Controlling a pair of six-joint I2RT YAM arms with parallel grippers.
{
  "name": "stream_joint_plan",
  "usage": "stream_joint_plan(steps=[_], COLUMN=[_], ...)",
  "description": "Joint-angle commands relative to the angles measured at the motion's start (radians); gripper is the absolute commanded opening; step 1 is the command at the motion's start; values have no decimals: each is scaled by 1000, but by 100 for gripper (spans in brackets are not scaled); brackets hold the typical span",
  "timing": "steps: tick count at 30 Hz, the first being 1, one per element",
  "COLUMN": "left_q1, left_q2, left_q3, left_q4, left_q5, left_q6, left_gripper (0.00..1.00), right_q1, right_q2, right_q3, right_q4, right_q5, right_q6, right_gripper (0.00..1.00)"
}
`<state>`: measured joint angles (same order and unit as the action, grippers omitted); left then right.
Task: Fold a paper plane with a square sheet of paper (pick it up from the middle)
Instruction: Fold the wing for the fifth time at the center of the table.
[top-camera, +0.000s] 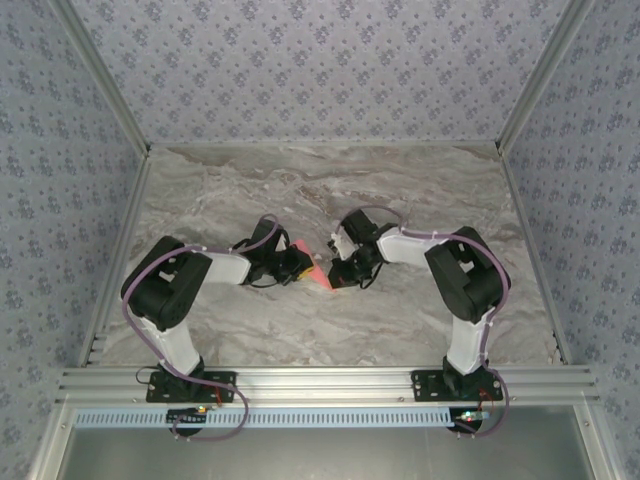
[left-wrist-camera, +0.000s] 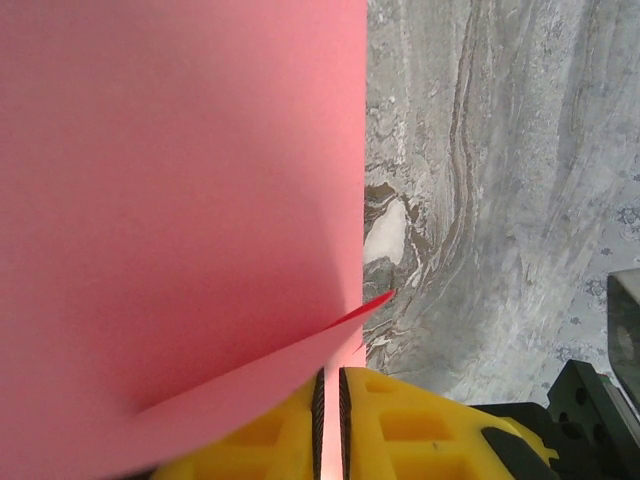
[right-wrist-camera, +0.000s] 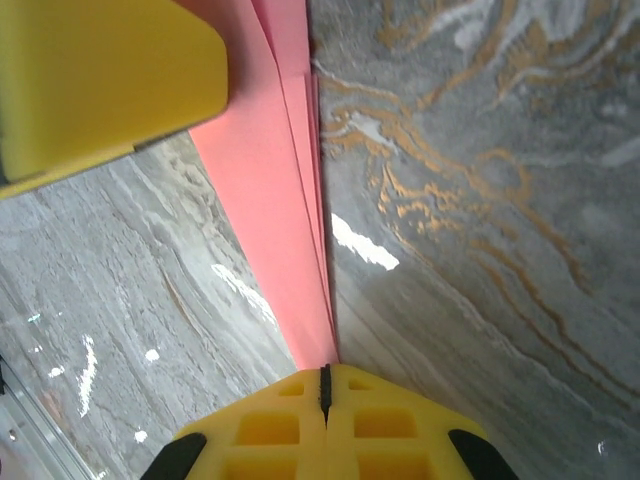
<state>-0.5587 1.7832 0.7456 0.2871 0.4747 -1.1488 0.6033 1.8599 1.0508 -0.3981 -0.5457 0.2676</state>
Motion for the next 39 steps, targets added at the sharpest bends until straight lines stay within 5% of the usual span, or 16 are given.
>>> stream_joint_plan(steps=[1,10,23,39], left_q1=[7,8,7,9], left_q2=[39,35,35,50], left_q3=[-4,-4,1,7], left_q4=[-104,-100,-112,-163], left_q5=[-79,-72,-72,-88], left_q6=[13,17,15,20], left_gripper=[14,15,14,13], right_q1=[-2,-8,45,-62], right_q2=[-9,-99,104,-39], right_q3=[-57,6,183,-204], right_q4=[-151,-64,-51,46], right_q5=[1,-33,-54,-102], right_q6=[-19,21,23,33], right_gripper=[0,0,0,0])
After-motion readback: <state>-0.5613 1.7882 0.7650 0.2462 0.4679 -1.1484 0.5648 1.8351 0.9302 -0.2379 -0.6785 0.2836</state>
